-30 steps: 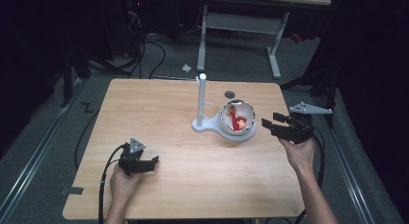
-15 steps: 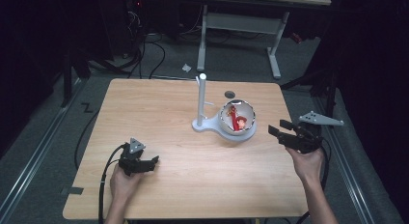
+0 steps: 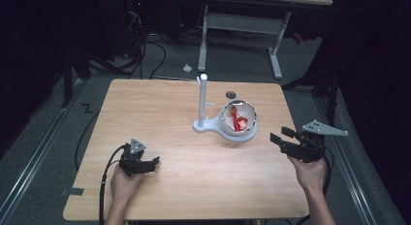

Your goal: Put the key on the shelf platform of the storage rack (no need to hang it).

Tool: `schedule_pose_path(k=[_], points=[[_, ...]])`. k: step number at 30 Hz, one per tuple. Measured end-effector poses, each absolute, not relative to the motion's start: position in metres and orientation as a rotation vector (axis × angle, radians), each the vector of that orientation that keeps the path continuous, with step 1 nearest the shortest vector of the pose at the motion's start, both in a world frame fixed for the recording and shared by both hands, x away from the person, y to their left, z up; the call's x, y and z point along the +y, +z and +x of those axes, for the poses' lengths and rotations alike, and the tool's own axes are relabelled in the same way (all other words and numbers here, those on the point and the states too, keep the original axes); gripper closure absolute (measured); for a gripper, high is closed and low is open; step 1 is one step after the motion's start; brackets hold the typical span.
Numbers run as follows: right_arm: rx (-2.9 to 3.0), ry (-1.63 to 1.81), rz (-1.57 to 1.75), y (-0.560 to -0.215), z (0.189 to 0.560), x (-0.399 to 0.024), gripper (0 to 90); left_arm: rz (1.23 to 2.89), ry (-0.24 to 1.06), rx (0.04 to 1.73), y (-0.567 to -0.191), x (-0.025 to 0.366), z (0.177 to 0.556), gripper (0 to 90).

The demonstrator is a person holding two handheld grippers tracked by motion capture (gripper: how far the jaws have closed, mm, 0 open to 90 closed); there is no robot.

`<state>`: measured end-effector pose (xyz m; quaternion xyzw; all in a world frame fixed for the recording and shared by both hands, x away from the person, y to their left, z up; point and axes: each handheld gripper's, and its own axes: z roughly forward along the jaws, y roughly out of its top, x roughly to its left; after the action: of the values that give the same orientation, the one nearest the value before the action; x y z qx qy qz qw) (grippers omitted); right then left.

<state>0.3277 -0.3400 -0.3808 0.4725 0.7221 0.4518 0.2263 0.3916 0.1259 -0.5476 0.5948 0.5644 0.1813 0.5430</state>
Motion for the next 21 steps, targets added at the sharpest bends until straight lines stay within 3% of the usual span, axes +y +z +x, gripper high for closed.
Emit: schedule_pose_path(k=[21], points=[[2.057,1.263,1.264,-0.403,0.328,-0.315,43.1,1.417,0.433,1.338,-0.548,0.126,0.392,21.4]])
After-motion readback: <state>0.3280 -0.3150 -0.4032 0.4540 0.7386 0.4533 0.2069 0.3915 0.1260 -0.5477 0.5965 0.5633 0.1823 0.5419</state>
